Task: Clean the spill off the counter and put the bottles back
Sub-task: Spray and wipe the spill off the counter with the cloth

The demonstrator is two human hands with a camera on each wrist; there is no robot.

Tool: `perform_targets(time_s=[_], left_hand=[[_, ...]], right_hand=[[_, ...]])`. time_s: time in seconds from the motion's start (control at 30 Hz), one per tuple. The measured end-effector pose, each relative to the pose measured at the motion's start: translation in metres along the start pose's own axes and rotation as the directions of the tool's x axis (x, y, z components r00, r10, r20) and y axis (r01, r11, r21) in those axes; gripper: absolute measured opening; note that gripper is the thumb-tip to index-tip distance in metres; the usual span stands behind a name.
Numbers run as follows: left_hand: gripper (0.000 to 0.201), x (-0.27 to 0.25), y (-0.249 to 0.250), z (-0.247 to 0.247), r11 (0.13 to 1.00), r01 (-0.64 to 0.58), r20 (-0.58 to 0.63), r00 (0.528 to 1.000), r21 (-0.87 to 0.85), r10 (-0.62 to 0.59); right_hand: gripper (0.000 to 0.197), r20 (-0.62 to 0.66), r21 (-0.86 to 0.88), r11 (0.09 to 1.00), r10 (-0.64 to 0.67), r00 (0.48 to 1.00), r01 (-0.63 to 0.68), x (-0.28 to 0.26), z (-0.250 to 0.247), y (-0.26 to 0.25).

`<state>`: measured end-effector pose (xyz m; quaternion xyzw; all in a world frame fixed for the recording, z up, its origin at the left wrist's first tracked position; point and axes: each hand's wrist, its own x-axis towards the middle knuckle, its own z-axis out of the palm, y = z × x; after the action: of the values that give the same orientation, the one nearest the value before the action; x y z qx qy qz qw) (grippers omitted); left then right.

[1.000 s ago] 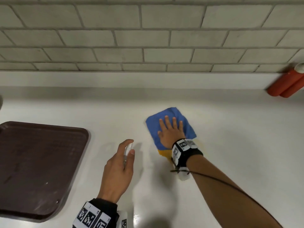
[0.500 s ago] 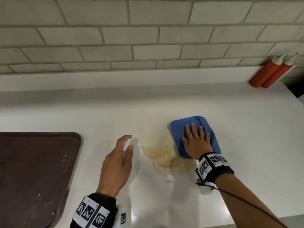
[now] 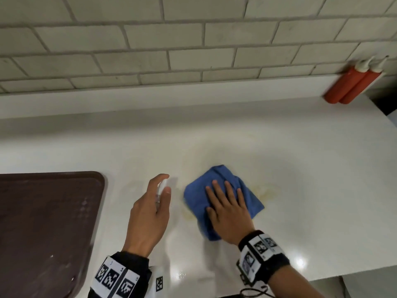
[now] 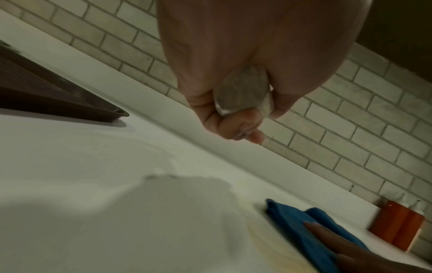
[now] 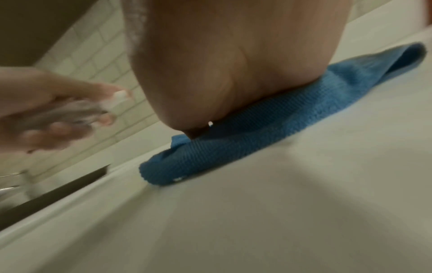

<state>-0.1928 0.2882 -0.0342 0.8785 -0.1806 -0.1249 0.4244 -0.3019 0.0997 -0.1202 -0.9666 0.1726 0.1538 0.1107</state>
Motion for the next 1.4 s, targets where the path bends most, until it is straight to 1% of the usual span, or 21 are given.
perform_targets(time_s=[0.03,0.1,0.17,0.27,0.3,0.37,0.47,0.53,0.57,0.6,0.67,0.77,0.87,0.93,1.0,1.07,1.13,1.2,1.27,1.33,1.4], left_hand=[[0.032,-0.001,-0.001,0.0,1.0,-0.003,-0.001,1.0,0.002,0.003],[0.032,-0.002,-0.002,0.001,1.0,0.0,0.002,1.0,0.001,0.0],[0.032,-0.001,-0.001,0.001,1.0,0.002,-0.002,1.0,0.0,-0.002],[0.031,0.0,0.005,0.004,1.0,-0.003,-0.012,1.0,0.002,0.003],[0.031,0.001,0.008,0.006,1.0,-0.003,-0.016,1.0,0.003,0.003],[0.031,0.003,0.016,0.01,1.0,-0.002,-0.021,1.0,0.009,0.002],[0.031,0.005,0.026,0.014,1.0,0.01,-0.03,1.0,0.014,-0.009],[0.032,0.007,0.03,0.016,0.999,0.03,-0.046,0.999,0.012,-0.03],[0.032,0.008,0.032,0.016,0.999,0.037,-0.055,0.998,0.013,-0.036],[0.032,0.009,0.034,0.017,0.999,0.041,-0.063,0.997,0.015,-0.04],[0.031,0.011,0.04,0.021,0.999,0.043,-0.082,0.996,0.024,-0.041],[0.03,0.015,0.049,0.028,0.998,0.053,-0.116,0.992,0.032,-0.049],[0.03,0.019,0.061,0.037,0.998,0.055,-0.138,0.989,0.043,-0.049],[0.029,0.022,0.068,0.044,0.997,0.062,-0.151,0.987,0.045,-0.054],[0.029,0.023,0.074,0.05,0.996,0.072,-0.163,0.985,0.047,-0.063],[0.029,0.025,0.078,0.054,0.995,0.08,-0.181,0.981,0.055,-0.068],[0.03,0.027,0.08,0.058,0.994,0.093,-0.216,0.973,0.064,-0.077],[0.031,0.029,0.079,0.057,0.989,0.122,-0.258,0.961,0.083,-0.097],[0.031,0.029,0.075,0.053,0.983,0.158,-0.294,0.948,0.098,-0.123],[0.032,0.026,0.07,0.047,0.978,0.185,-0.32,0.936,0.1,-0.145],[0.032,0.021,0.065,0.041,0.974,0.197,-0.333,0.931,0.112,-0.15]], right_hand=[[0.063,-0.008,-0.002,0.999,0.046,0.999,-0.046,0.001,-0.006,0.015],[0.07,0.04,0.002,0.991,0.132,0.99,-0.132,0.015,-0.021,0.045],[0.064,0.059,0.042,0.975,0.216,0.975,-0.218,0.04,-0.031,0.063],[0.062,0.054,0.071,0.958,0.275,0.96,-0.279,0.079,-0.046,0.055],[0.063,0.055,0.072,0.959,0.271,0.961,-0.275,0.089,-0.05,0.045],[0.064,0.047,0.057,0.975,0.212,0.976,-0.215,0.1,-0.051,0.021],[0.065,0.055,0.017,1.0,0.013,0.998,-0.014,0.085,-0.041,-0.013],[0.064,0.013,-0.007,0.993,-0.117,0.993,0.117,0.063,-0.026,-0.015],[0.063,-0.014,-0.008,0.988,-0.157,0.988,0.157,0.055,-0.018,-0.01],[0.061,-0.01,-0.001,0.985,-0.175,0.984,0.175,0.051,-0.015,-0.002],[0.062,0.033,0.017,0.987,-0.161,0.986,0.161,0.058,-0.021,0.021],[0.076,0.049,0.021,0.993,-0.118,0.992,0.117,0.089,-0.046,0.059],[0.064,0.013,0.049,0.999,0.002,1.0,-0.003,0.122,-0.071,0.108],[0.062,0.027,0.058,0.997,0.047,0.999,-0.049,0.139,-0.085,0.131],[0.062,0.069,0.058,0.996,0.07,0.995,-0.074,0.154,-0.093,0.134],[0.063,0.084,0.06,0.994,0.082,0.993,-0.087,0.168,-0.097,0.12],[0.064,0.085,0.044,0.998,0.033,0.996,-0.037,0.177,-0.095,0.096],[0.064,0.091,0.021,0.996,-0.093,0.992,0.092,0.175,-0.087,0.067],[0.064,0.103,-0.003,0.973,-0.229,0.968,0.23,0.158,-0.073,0.043],[0.066,0.111,-0.048,0.943,-0.324,0.94,0.33,0.134,-0.057,0.035],[0.071,0.068,-0.068,0.923,-0.374,0.925,0.378,0.112,-0.047,0.05]])
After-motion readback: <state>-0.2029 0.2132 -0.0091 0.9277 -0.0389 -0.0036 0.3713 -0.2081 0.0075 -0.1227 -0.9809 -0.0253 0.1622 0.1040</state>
